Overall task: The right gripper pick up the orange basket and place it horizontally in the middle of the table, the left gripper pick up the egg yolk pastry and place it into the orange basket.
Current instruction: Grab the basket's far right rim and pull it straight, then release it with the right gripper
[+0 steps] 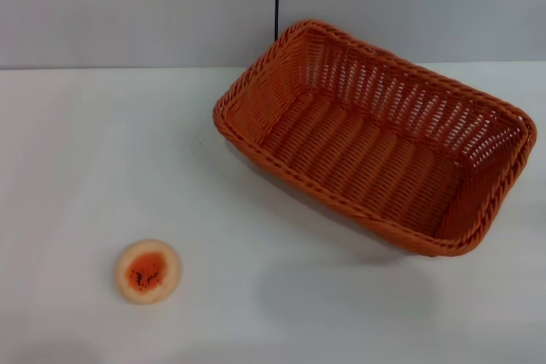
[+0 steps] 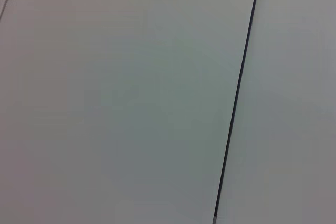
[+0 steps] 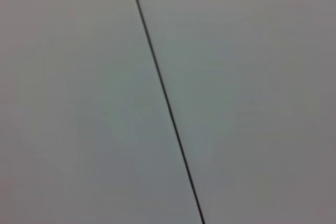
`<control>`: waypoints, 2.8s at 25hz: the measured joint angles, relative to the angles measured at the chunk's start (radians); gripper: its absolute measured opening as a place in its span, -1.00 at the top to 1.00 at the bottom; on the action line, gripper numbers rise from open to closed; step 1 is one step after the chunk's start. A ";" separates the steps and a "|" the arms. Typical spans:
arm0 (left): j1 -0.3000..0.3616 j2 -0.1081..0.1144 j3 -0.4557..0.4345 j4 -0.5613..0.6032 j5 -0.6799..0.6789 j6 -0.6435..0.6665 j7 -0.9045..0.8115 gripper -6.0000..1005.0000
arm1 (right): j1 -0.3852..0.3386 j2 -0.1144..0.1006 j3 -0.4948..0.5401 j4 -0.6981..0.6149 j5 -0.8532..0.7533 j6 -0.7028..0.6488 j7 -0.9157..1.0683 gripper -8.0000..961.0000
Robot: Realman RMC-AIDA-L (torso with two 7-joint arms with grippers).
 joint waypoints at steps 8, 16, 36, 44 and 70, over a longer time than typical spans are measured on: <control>-0.005 -0.001 0.002 -0.004 0.000 -0.003 0.004 -0.64 | 0.000 0.000 -0.004 -0.064 -0.020 0.000 0.053 -0.56; -0.010 -0.001 0.003 -0.005 0.000 -0.008 0.004 -0.64 | 0.013 -0.002 -0.004 -0.284 -0.131 -0.080 0.279 -0.56; -0.022 0.002 0.039 0.006 0.001 -0.032 -0.013 -0.65 | 0.367 -0.240 -0.325 -0.907 -0.919 0.101 1.366 -0.55; -0.025 -0.004 0.067 -0.029 0.000 -0.033 -0.009 -0.65 | 0.488 -0.309 -0.430 -0.768 -1.052 0.169 1.359 -0.55; -0.085 0.004 0.182 0.057 0.000 -0.009 -0.081 -0.64 | 0.642 -0.077 -0.556 -0.598 -1.135 -0.173 1.259 -0.53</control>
